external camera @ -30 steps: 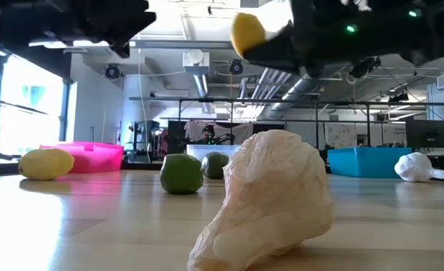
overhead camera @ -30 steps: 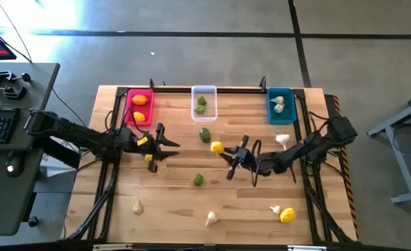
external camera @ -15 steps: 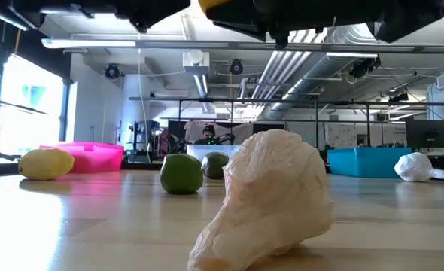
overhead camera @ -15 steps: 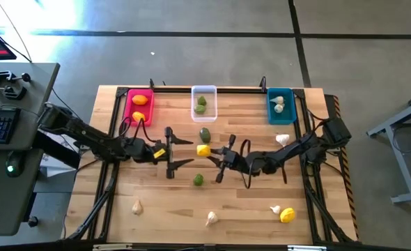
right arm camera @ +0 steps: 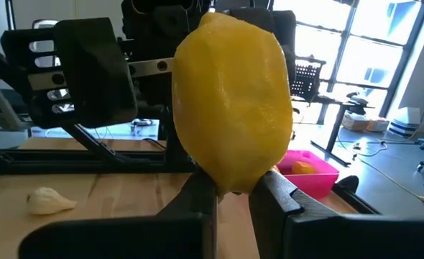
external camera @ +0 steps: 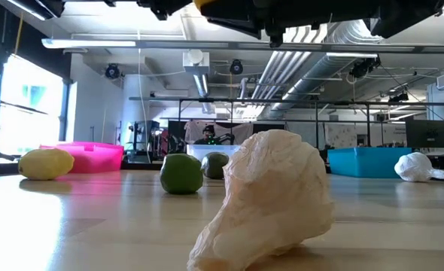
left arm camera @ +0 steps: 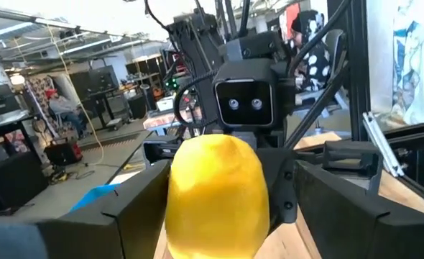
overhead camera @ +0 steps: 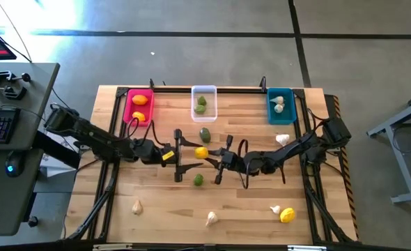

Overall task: Sort produce into baskets
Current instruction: Put the lemon into the pink bin

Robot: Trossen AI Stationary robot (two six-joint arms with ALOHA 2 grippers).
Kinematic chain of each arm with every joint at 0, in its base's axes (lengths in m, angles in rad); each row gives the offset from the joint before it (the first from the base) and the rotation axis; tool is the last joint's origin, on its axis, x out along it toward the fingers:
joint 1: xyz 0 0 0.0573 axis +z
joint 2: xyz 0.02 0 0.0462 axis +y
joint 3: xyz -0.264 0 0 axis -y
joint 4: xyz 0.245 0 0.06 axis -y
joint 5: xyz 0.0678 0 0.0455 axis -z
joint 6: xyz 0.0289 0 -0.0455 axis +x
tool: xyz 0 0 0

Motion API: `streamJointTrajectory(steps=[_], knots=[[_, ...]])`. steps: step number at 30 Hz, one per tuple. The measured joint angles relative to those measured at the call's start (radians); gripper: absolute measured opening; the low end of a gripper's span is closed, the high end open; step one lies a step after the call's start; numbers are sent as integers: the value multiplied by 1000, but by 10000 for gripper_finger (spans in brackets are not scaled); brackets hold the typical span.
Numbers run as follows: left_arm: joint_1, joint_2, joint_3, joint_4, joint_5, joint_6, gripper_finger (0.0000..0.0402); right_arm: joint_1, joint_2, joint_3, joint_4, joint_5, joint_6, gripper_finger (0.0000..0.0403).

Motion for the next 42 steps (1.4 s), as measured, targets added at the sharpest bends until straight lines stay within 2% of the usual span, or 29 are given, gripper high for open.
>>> streamJointTrajectory(steps=[5, 12, 15, 19, 22, 27, 31, 36, 39, 42], knots=[[0, 6, 9, -11, -8, -1, 231, 1, 0, 0, -5, -4, 18, 49], [0, -1, 9, 7, -10, -1, 116, 0, 0, 1, -17, -2, 33, 95], [-2, -8, 9, 9, -31, 5, 112, 0, 0, 1, -46, 30, 35, 117], [-18, -52, 9, -8, -163, 48, 112, 7, 0, 1, -105, 131, 33, 152], [-27, -113, 9, -85, -296, 64, 112, 17, 0, 1, -144, 182, 38, 180], [32, -244, 3, -369, -655, -76, 112, 22, 0, 1, -171, 219, 41, 204], [128, -380, -42, -660, -769, -271, 112, 22, 0, 1, -194, 220, 72, 206], [329, -515, -97, -1042, -758, -587, 112, 20, 0, 0, -240, 219, 112, 206], [479, -557, -137, -1116, -665, -663, 112, 20, 0, 0, -250, 219, 115, 206], [630, -568, -185, -1079, -530, -655, 112, 20, 0, 0, -251, 219, 116, 206]])
